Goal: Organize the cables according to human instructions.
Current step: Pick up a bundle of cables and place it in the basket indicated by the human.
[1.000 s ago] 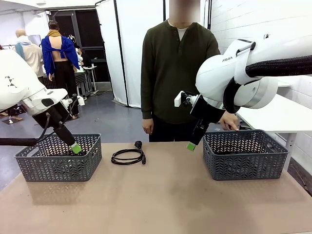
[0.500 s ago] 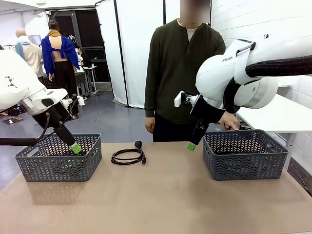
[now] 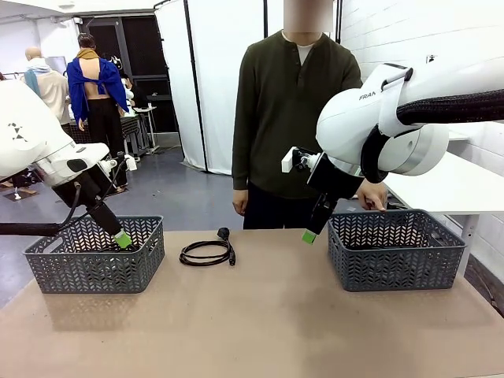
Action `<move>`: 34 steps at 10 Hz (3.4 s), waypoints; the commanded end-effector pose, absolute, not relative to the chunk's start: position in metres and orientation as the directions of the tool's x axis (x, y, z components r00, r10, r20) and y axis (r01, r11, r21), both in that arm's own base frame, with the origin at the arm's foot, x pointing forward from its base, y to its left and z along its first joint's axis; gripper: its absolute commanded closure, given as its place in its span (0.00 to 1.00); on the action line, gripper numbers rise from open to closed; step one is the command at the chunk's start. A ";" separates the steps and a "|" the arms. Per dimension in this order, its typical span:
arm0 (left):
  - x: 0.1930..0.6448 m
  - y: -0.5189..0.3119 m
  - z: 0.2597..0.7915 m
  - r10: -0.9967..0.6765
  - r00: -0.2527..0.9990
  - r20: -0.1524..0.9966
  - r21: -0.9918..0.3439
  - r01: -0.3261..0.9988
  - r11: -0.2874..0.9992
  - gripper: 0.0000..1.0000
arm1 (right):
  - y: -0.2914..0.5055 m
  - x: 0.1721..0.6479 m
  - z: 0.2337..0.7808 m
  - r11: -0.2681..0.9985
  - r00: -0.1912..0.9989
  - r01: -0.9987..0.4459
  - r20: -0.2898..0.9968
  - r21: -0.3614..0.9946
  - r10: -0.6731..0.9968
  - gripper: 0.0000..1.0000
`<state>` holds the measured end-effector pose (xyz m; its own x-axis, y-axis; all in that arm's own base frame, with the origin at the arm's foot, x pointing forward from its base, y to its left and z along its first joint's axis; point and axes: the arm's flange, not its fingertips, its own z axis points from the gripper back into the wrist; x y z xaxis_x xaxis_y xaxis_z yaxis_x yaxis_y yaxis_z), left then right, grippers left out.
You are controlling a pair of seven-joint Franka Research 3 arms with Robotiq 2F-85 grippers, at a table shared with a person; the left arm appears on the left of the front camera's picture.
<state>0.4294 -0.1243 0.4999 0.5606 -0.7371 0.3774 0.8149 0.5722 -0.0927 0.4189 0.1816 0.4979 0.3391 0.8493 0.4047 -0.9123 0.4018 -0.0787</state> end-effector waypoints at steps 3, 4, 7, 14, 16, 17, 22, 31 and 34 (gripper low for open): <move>0.431 -0.125 0.501 -0.738 0.560 0.377 -0.091 0.815 0.572 0.00 | 0.202 0.453 0.499 0.509 0.449 -0.860 0.418 -0.036 0.790 0.00; 0.431 -0.125 0.501 -0.738 0.560 0.377 -0.091 0.815 0.572 0.00 | 0.213 0.466 0.499 0.508 0.452 -0.861 0.405 -0.036 0.795 0.00; 0.431 -0.125 0.501 -0.738 0.560 0.377 -0.091 0.815 0.572 0.00 | 0.255 0.519 0.498 0.565 0.520 -0.825 0.370 -0.015 0.770 0.00; 0.431 -0.125 0.501 -0.738 0.560 0.377 -0.091 0.815 0.572 0.00 | 0.336 0.580 0.452 0.664 0.625 -0.747 0.318 -0.022 0.713 0.00; 0.431 -0.125 0.501 -0.738 0.560 0.377 -0.091 0.815 0.572 0.00 | 0.336 0.579 0.449 0.665 0.633 -0.747 0.306 0.000 0.711 0.00; 0.431 -0.125 0.501 -0.738 0.560 0.377 -0.091 0.815 0.572 0.00 | 0.334 0.576 0.447 0.650 0.612 -0.760 0.330 -0.005 0.719 0.00; 0.431 -0.125 0.501 -0.738 0.560 0.377 -0.091 0.815 0.572 0.00 | 0.334 0.576 0.447 0.650 0.612 -0.760 0.330 -0.005 0.719 0.00; 0.431 -0.125 0.501 -0.738 0.560 0.377 -0.091 0.815 0.572 0.00 | 0.379 0.647 0.407 0.771 0.747 -0.636 0.287 0.042 0.600 0.00; 0.431 -0.125 0.501 -0.738 0.560 0.377 -0.091 0.815 0.572 0.00 | 0.390 0.667 0.386 0.824 0.795 -0.566 0.268 0.009 0.544 0.00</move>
<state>0.4300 -0.1248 0.4994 0.5604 -0.7378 0.3764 0.8152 0.5716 -0.0934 0.6523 0.3804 0.3866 0.7645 0.5726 0.2961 -0.6100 0.7911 0.0452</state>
